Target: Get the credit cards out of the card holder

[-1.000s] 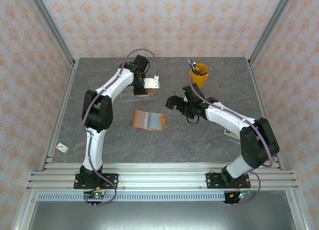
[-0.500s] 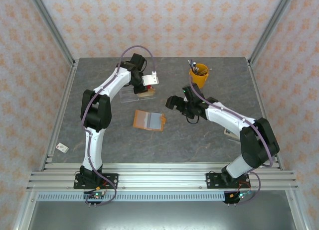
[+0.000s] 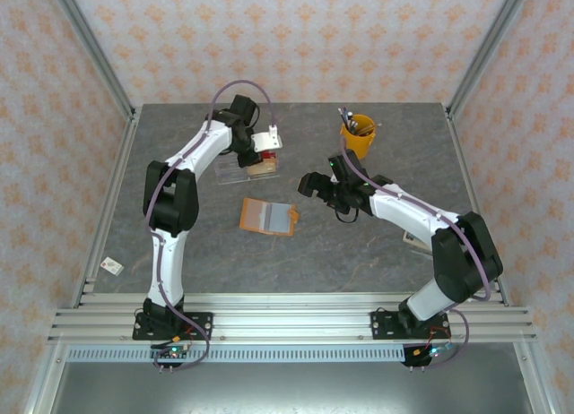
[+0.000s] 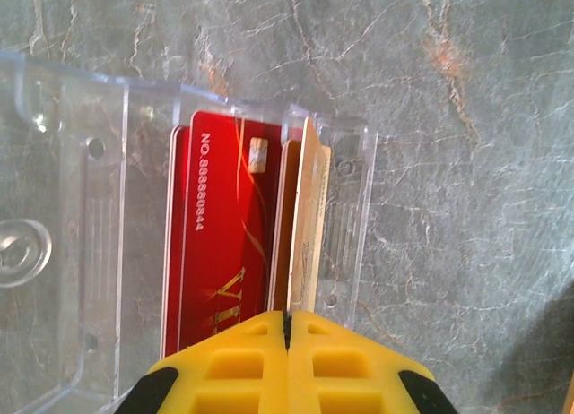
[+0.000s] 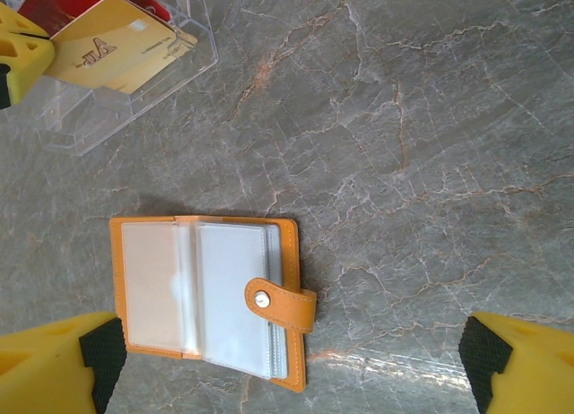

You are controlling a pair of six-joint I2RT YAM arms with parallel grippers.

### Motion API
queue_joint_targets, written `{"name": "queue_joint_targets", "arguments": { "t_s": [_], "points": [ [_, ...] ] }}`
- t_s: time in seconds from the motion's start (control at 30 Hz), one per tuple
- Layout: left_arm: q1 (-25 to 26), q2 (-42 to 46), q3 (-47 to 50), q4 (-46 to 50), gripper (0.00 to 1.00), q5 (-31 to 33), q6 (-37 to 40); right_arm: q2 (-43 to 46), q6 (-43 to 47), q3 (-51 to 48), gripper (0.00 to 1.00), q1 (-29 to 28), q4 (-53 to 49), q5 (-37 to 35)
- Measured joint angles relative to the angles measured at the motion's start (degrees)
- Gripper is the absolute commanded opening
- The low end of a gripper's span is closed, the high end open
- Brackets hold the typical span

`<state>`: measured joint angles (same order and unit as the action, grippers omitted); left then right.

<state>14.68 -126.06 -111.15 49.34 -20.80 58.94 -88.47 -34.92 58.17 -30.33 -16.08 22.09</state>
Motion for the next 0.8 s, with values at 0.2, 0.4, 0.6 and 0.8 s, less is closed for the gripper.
{"name": "queue_joint_targets", "arguments": {
  "t_s": [0.2, 0.4, 0.6, 0.8],
  "points": [
    [-0.2, 0.0, 0.7, -0.2, 0.19, 0.0, -0.5, 0.0, 0.0, 0.0, 0.97, 0.0, 0.0, 0.2],
    [-0.4, 0.3, 0.8, -1.1, 0.22, -1.4, -1.2, 0.0, 0.0, 0.0, 0.97, 0.0, 0.0, 0.2],
    [-1.7, 5.4, 3.9, -3.7, 0.22, -4.0, -3.8, 0.0, 0.0, 0.0, 0.94, 0.0, -0.2, 0.2],
    [-4.4, 17.7, 13.4, -12.3, 0.24, -9.5, -14.2, -2.5, 1.3, 3.3, 0.89, -3.0, -2.4, -1.2]
  ]
}}
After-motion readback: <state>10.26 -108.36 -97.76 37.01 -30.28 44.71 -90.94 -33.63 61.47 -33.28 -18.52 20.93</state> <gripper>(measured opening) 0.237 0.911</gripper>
